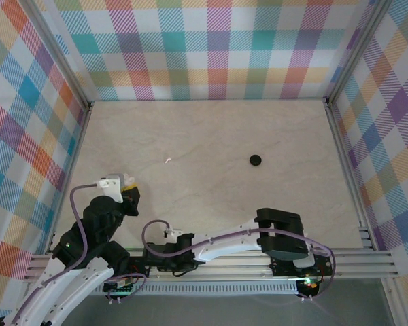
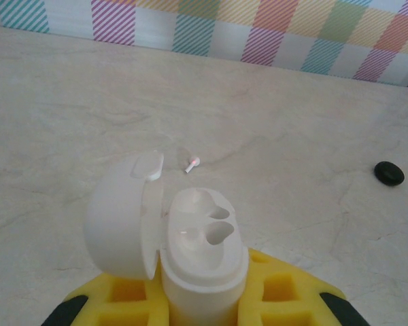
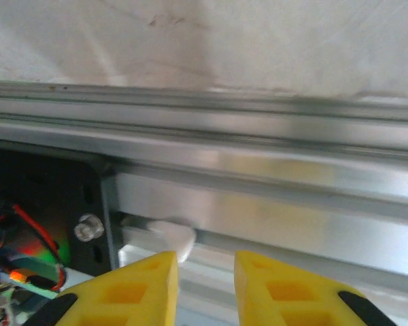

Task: Insert the wireless bluetooth earbuds into the charging case

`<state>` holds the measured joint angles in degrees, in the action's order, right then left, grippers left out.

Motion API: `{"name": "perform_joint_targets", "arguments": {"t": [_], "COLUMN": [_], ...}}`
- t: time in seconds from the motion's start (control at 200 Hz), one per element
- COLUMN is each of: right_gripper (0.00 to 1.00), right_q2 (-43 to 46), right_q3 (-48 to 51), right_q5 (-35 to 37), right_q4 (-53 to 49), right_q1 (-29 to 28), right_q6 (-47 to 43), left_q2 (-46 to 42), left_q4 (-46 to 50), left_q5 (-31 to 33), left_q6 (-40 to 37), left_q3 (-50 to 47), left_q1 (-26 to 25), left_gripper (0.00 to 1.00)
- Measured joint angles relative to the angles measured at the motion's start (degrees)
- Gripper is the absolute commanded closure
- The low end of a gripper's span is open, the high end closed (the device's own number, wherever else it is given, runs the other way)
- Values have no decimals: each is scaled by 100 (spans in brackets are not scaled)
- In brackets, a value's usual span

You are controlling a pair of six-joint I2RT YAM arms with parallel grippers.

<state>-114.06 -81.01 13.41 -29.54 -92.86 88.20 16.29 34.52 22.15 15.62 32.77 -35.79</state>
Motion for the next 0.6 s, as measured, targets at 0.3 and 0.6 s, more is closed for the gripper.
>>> {"name": "perform_joint_targets", "arguments": {"t": [0.3, 0.6], "right_gripper": [71, 73], "right_q2": [-450, -715], "right_q3": [-706, -723], "right_q5": [59, -20], "right_q4": [-350, -461], "right_q1": [-109, -96], "right_q6": [404, 695], "left_q2": [-212, -404], "left_q4": [22, 33], "left_q5": [-17, -59], "left_q6": [46, 114], "left_q3": [-116, -356], "left_q1": [0, 0], "left_gripper": [100, 100]}}
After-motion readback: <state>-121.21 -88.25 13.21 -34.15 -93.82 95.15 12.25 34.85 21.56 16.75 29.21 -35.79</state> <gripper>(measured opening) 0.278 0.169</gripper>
